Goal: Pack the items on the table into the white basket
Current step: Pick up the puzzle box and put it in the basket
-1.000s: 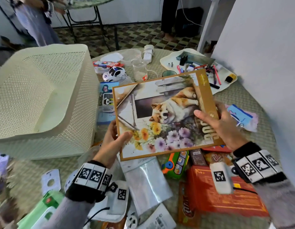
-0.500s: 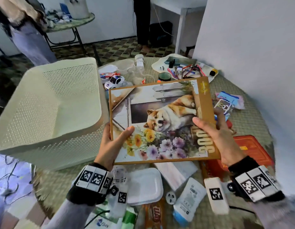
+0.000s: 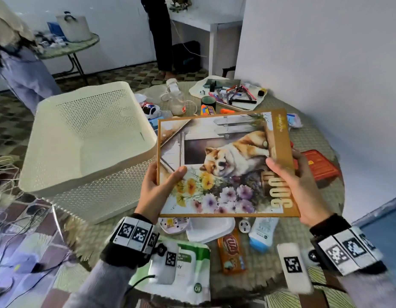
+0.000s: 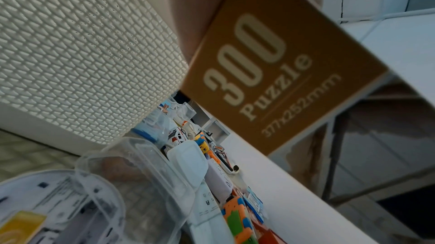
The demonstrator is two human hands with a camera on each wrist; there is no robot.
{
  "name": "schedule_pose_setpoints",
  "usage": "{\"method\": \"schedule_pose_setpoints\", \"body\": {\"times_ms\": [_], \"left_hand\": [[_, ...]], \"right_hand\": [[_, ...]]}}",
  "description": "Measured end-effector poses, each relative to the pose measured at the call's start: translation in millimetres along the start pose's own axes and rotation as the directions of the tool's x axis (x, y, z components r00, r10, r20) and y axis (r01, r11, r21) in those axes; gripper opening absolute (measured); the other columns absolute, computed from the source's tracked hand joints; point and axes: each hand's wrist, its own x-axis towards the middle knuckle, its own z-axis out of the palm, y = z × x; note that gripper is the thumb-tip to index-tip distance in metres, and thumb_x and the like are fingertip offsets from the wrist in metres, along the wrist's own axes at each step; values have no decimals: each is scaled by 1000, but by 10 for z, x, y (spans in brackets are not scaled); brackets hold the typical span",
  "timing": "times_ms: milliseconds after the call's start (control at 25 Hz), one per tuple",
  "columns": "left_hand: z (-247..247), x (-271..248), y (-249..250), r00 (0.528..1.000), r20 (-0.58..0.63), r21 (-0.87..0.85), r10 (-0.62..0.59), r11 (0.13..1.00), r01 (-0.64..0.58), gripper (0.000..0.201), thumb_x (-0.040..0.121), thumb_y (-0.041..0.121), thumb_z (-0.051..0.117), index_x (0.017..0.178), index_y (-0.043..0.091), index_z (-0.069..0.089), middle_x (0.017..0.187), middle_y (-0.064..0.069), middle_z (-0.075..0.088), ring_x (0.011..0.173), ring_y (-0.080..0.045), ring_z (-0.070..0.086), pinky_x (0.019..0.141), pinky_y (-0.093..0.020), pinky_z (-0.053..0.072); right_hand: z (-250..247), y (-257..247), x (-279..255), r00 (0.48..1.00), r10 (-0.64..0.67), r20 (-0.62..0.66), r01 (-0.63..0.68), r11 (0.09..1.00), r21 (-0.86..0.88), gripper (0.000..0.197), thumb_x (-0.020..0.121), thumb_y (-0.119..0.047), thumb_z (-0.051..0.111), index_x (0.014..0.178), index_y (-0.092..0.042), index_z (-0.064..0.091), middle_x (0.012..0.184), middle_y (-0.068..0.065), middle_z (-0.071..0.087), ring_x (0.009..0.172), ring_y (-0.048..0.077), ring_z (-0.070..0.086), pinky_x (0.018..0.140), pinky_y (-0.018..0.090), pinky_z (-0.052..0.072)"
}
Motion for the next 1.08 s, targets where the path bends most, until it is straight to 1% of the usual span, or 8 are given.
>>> {"method": "schedule_pose_setpoints", "body": {"times_ms": [160, 320, 520, 640, 880, 960, 1000, 1080], "left_hand": [[-209, -314, -20, 1000, -2, -29, -9, 1000, 9, 81, 49, 49, 86, 116, 18, 52, 103, -14, 70, 93, -34, 69, 87, -54, 53], [-567, -701, -24, 1000, 15, -1, -21, 1000, 21, 86, 47, 52, 87, 117, 17, 52, 104, -12, 70, 93, -32, 69, 89, -55, 52], [-1078, -1117, 47, 1000, 22, 33, -2, 999, 1, 74, 53, 50, 87, 111, 18, 53, 101, -14, 71, 89, -32, 70, 86, -52, 54], [-1410, -1244, 128, 1000, 4, 55, 9, 998, -9, 82, 48, 59, 86, 112, 19, 53, 101, -13, 71, 91, -34, 69, 86, -53, 53], [-2053, -1120, 384, 995, -21, 50, 95, 994, -94, 70, 64, 39, 79, 119, 9, 50, 96, -14, 71, 80, -25, 72, 68, -33, 57], [-2320, -951, 517, 989, -51, 71, 137, 989, -133, 63, 68, 36, 79, 119, 10, 51, 93, -11, 72, 77, -17, 71, 65, -24, 56], [-2453, -862, 588, 985, -57, 97, 161, 983, -155, 59, 71, 34, 78, 118, 11, 52, 91, -8, 72, 74, -10, 70, 62, -18, 53], [-2685, -681, 718, 978, -70, 126, 197, 974, -187, 53, 75, 30, 77, 118, 11, 53, 86, -3, 71, 65, -1, 67, 56, -12, 49]], "right_hand": [[107, 61, -460, 999, -11, -54, 10, 1000, -18, 65, 65, -42, 80, 120, -31, 47, 106, 8, 67, 83, 18, 69, 71, 32, 56], [337, 163, -993, 995, -11, -101, 11, 1000, 9, 67, 67, -37, 72, 127, -26, 45, 109, 6, 66, 84, 12, 69, 72, 25, 54], [726, 232, -1517, 992, 16, -122, -13, 1000, 25, 76, 61, -47, 83, 125, -27, 47, 109, 5, 68, 93, 20, 69, 87, 39, 53], [1003, 209, -1686, 995, 26, -96, -22, 999, 43, 66, 62, -43, 82, 118, -30, 49, 107, 8, 70, 92, 23, 69, 88, 41, 53], [1692, 137, -1652, 996, -5, -89, 9, 999, 43, 60, 70, -38, 73, 123, -27, 48, 105, 7, 70, 79, 17, 67, 72, 32, 54], [2009, 94, -1541, 996, -22, -85, 28, 997, 70, 58, 73, -34, 73, 124, -27, 46, 101, 6, 70, 73, 15, 68, 66, 30, 54], [2178, 77, -1483, 996, -26, -85, 33, 996, 79, 57, 75, -32, 73, 124, -28, 46, 100, 5, 70, 72, 15, 69, 65, 29, 55], [2485, 52, -1360, 995, -42, -88, 50, 995, 87, 57, 76, -31, 74, 125, -27, 45, 101, 4, 70, 76, 17, 70, 71, 33, 56]]}}
